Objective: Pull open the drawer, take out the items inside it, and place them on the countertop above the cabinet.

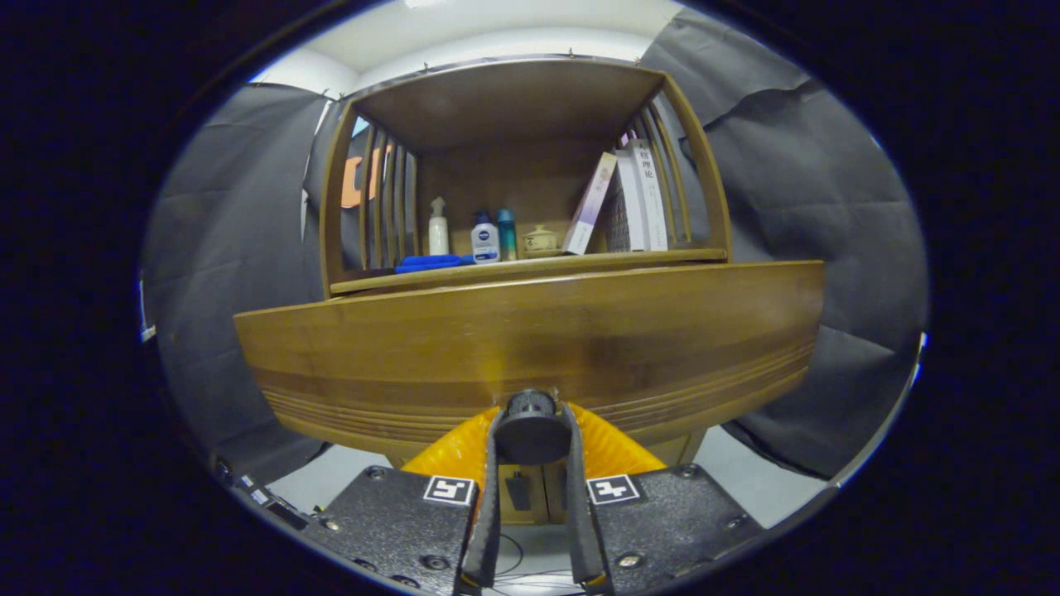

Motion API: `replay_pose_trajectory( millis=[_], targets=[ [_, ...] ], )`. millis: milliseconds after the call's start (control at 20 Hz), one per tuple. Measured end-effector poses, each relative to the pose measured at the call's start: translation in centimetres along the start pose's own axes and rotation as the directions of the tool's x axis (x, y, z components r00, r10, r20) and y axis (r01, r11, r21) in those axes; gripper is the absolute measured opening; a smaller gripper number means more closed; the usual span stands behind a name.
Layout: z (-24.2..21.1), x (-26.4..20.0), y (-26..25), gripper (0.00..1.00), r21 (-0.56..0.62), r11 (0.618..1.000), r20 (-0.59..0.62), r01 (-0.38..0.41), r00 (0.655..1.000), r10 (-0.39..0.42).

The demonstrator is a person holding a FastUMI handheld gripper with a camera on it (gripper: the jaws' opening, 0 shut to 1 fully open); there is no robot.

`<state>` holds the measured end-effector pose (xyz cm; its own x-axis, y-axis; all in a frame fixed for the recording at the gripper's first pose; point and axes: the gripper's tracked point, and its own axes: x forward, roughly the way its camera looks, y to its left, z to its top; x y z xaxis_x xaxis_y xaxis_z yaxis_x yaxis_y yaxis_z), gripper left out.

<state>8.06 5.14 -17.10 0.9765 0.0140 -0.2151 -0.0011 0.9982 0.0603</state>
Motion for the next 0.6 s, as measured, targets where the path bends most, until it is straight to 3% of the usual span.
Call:
replay_pose_trajectory(
  millis=[600],
  targets=[
    [-0.5, -1.4, -0.1, 0.36, -0.029, 0.999, 0.02, 0.014, 1.0, -0.013]
  ],
)
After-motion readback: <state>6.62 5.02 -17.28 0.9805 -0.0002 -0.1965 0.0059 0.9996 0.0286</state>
